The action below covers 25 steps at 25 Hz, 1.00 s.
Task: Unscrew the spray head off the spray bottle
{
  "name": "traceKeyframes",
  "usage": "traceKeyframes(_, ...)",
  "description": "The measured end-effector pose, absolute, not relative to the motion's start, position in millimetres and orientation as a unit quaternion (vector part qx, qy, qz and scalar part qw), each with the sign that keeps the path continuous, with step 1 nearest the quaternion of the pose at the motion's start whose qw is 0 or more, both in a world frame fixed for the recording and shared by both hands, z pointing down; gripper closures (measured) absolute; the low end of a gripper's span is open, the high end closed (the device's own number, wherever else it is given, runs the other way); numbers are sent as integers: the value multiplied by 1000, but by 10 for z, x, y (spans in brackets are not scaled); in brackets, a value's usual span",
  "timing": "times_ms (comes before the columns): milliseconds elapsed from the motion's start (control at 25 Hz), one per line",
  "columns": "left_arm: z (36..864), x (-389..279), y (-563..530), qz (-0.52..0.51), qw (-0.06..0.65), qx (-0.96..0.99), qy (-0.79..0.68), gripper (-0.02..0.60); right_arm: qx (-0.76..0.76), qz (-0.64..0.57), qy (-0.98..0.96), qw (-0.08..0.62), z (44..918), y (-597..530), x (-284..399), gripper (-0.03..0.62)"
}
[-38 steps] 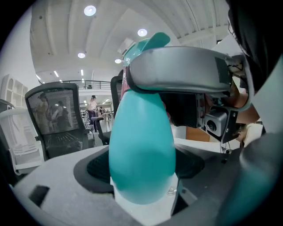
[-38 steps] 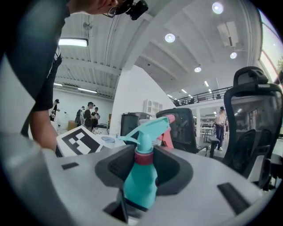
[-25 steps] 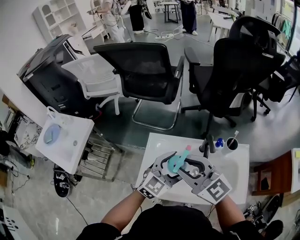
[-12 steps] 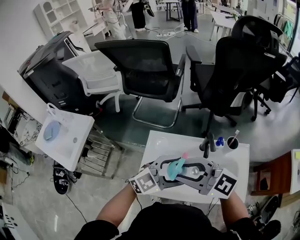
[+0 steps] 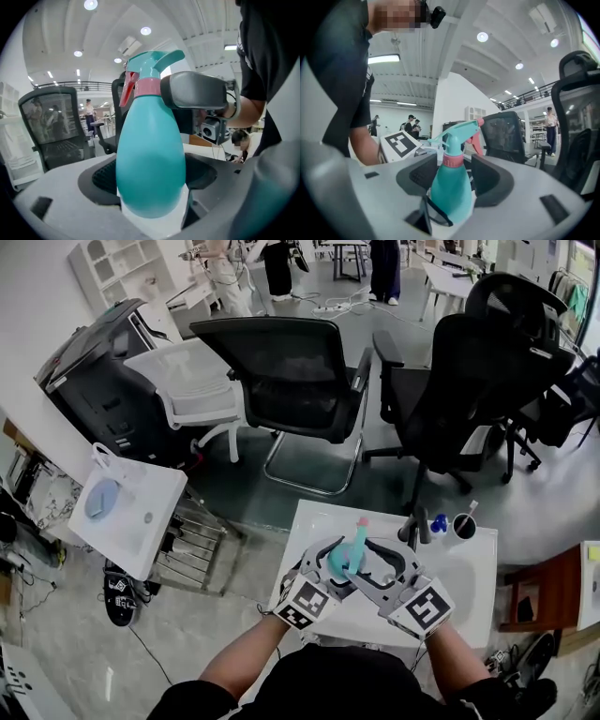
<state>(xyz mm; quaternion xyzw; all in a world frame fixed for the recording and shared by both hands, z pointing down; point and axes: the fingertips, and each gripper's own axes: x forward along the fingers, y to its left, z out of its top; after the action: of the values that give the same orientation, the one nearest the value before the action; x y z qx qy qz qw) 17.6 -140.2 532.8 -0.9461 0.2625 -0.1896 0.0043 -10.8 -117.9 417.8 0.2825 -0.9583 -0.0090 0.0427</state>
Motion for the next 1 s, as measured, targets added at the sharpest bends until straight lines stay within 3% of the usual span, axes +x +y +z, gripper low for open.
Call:
traceKeyframes(280,5334,136,-1521,-199,-3,-919,340,173,348,15,-937,21,4232,-1285,-3,402)
traceKeyframes(520,5346,240,-1432,-189,-17,-927,325,173,352,3,-936,18,4179,-1263,-35,442)
traceKeyframes(1000,5147,255,-1230,-199,17,-949,245,173,262,4,-965,11,3918,-1038,-85,457)
